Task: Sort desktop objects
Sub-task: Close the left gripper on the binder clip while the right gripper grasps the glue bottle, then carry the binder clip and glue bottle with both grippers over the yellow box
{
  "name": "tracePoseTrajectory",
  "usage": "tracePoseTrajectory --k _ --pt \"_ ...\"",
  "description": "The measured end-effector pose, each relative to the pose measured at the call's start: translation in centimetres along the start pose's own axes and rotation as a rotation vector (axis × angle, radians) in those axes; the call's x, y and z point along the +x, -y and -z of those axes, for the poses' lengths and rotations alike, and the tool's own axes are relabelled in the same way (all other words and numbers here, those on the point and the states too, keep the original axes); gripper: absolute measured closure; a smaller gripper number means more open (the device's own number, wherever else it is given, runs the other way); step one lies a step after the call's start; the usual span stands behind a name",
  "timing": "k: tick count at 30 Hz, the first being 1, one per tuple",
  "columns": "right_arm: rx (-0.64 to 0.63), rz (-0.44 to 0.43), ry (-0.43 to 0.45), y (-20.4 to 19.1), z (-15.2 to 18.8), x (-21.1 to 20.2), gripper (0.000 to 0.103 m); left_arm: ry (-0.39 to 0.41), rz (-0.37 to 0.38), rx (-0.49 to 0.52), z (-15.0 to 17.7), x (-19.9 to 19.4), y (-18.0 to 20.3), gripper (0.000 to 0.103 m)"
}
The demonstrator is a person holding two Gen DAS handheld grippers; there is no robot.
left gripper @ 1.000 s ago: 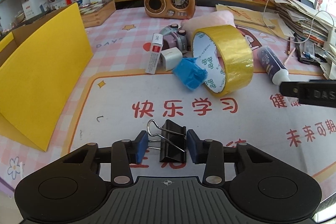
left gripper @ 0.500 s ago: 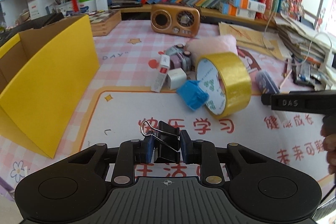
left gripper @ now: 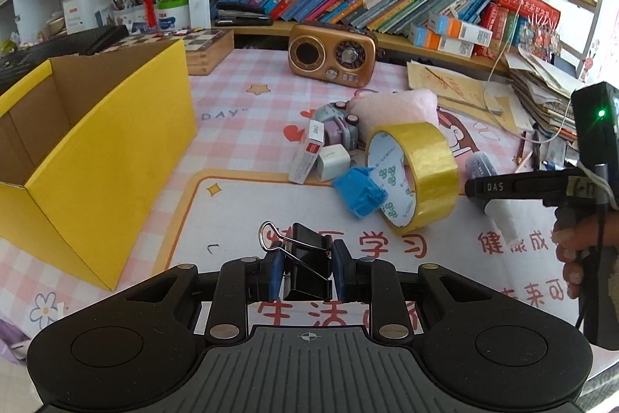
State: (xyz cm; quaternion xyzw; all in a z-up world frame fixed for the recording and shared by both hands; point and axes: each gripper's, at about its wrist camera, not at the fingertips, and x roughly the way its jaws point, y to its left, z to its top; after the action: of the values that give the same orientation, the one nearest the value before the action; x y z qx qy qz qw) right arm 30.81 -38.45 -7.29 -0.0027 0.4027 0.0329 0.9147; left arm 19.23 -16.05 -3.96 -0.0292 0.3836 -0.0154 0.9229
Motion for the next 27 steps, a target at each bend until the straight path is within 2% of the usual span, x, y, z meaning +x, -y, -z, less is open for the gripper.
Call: tracePoseTrajectory --k 8,16,27 --pt "0.03 -0.013 -0.01 0.3 0.8 -1.4 0.073 0.023 0.017 -0.002 -0.2 -1.0 -0.3 0.079" --pt "0.088 -0.055 0.031 0.0 2.3 -6.6 0.073 0.064 0.055 -0.001 -0.4 -2.5 -0.5 0.079" --pt "0.107 -0.089 0.078 -2.7 4.8 -12.8 0.073 0.097 0.121 0.006 0.8 -4.8 -1.4 0.079"
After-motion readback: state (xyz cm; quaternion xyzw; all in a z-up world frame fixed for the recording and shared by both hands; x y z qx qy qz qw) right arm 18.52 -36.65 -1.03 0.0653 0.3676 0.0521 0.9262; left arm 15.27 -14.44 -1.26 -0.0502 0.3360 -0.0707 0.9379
